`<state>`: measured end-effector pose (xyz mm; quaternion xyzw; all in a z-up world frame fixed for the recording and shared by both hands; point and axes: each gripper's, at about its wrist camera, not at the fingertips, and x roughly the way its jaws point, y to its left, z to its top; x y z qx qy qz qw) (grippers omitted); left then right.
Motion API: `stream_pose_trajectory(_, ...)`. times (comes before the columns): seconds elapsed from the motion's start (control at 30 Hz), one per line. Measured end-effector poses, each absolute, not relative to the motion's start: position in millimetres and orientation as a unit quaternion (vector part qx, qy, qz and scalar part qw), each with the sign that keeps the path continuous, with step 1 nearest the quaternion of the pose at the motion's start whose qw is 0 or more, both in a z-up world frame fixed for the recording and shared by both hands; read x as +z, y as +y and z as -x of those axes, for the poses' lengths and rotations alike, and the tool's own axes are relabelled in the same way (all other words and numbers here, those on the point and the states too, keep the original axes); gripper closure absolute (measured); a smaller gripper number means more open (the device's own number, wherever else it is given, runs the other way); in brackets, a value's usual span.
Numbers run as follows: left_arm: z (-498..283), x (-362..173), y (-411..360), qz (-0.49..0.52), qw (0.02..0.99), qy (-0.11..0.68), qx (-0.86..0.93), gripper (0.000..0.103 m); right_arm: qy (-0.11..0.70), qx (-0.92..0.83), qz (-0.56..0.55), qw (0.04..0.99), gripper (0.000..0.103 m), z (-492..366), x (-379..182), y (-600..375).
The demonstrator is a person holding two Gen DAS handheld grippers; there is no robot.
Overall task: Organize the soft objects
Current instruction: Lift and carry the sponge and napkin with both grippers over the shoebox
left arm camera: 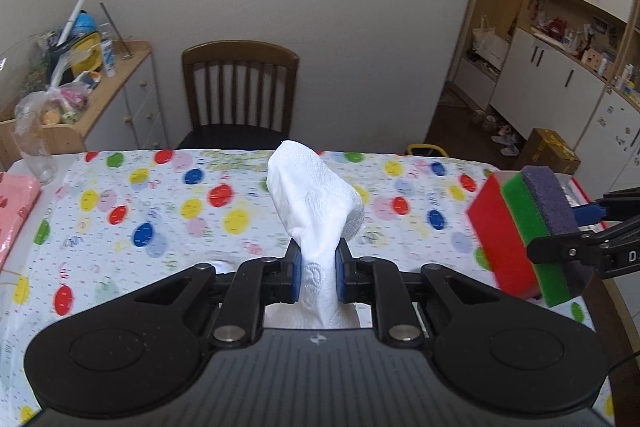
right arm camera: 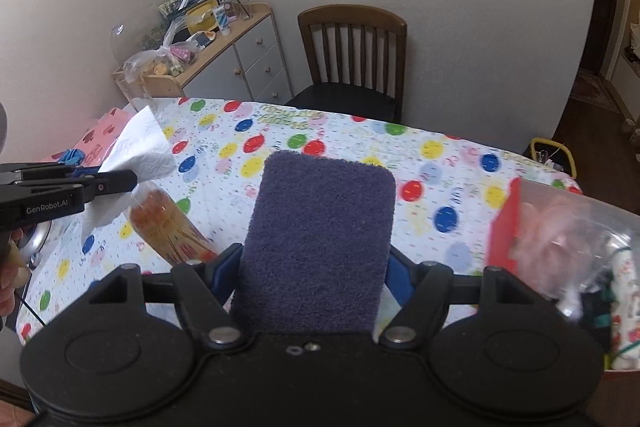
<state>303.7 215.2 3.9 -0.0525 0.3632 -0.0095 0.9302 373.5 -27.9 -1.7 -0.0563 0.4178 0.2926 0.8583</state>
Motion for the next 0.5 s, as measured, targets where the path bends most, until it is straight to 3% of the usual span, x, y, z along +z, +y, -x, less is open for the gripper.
stream_pose_trajectory(0.5,-328,-9,6,0.034,0.922,0.375,-0.087,0.087,0.422,0.254,0.039,0.869,0.031,-380,-8,-194)
